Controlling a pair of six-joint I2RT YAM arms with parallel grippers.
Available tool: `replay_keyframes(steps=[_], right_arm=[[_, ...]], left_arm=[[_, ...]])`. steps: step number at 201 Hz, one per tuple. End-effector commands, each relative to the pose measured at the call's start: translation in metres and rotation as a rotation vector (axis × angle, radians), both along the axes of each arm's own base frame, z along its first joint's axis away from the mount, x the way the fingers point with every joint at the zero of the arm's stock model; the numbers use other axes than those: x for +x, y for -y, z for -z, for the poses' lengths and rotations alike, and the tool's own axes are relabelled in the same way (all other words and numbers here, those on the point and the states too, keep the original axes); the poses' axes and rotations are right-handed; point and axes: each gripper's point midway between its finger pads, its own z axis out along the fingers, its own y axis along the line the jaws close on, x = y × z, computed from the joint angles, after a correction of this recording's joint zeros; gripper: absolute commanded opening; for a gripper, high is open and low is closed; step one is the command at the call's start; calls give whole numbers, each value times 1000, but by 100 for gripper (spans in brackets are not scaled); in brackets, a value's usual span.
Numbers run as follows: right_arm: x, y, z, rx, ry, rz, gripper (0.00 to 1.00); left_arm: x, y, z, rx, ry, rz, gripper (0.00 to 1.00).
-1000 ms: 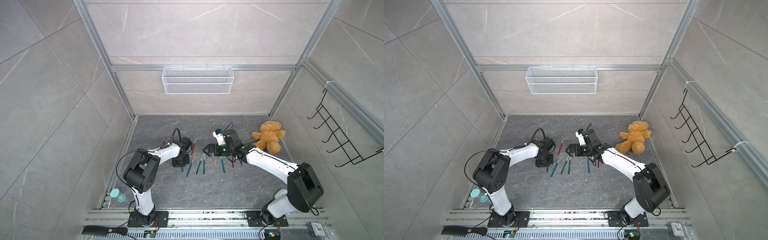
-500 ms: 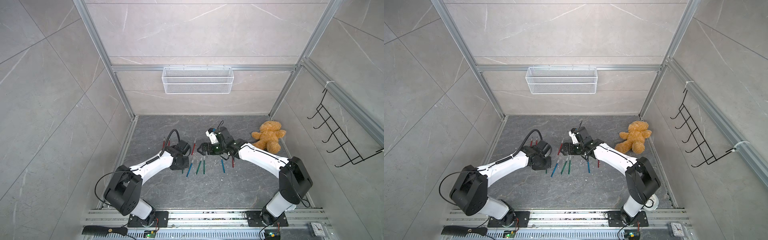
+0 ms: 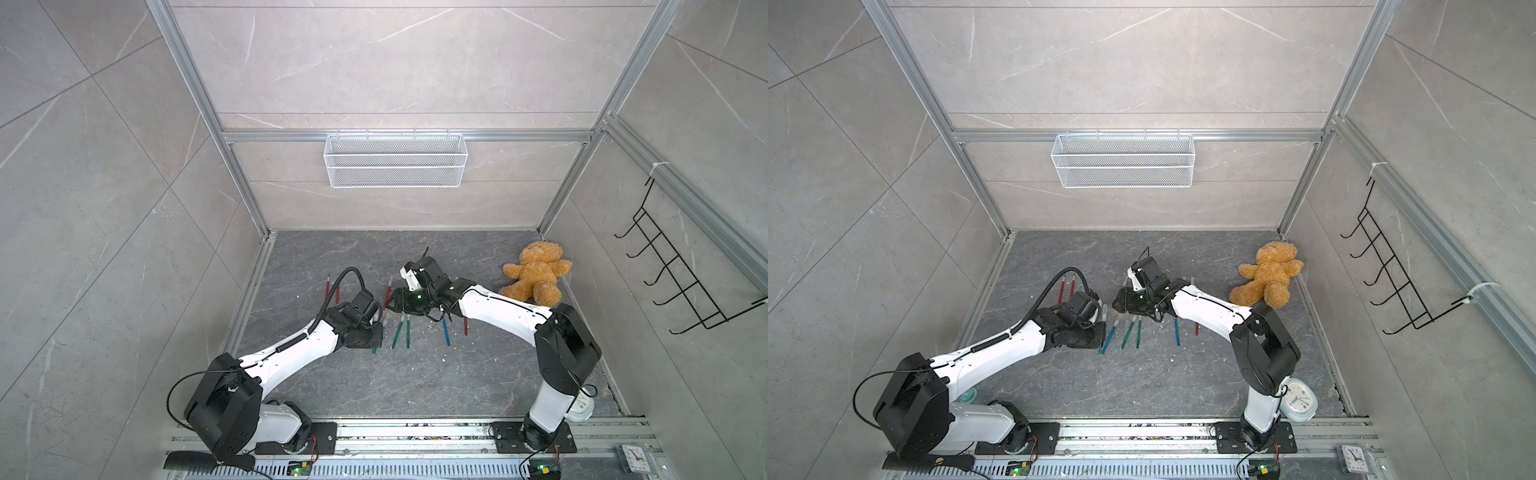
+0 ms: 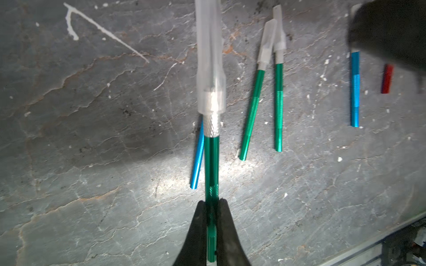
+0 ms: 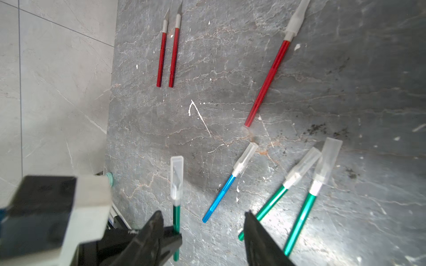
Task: Remove protective caps from carving knives
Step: Pick up the carving knife from the center of the board, then remove the protective sleeve from the carving knife.
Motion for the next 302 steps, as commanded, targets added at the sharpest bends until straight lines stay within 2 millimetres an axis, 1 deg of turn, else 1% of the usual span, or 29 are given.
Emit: replay_keyframes(steps=[1,23,43,64,122,160,196,218,256,271,302], right_arm=[[0,-19,-6,75,-23,-5,55],[-1,-23,-4,87,-20,-5,55],[-1,-25,-4,96,-18,-6,52],[-1,-26,0,93,-25,-5,44],[-1,-27,12,87,-48,0,41],[-2,-29,18,86,-61,-4,34],[-4,-31,24,85,-70,-4,33],[-5,-32,24,92,-71,-7,29],[-4,-32,25,88,-70,-5,25],[-5,-31,28,84,-76,-3,22],[-5,-31,27,84,-73,1,16]], left_arm=[[-1,17,-13,-73,39,69,0],[-3,20,-13,-68,33,90,0],[-2,21,-14,-70,38,93,0],[-3,21,-15,-70,40,95,0],[-1,20,-17,-68,51,93,0],[-1,20,-17,-68,52,92,0],[-1,20,-17,-66,55,92,0],[0,21,-17,-67,56,92,0],[0,19,-16,-63,55,89,0],[0,19,-18,-61,62,90,0],[1,18,-18,-58,65,85,0]])
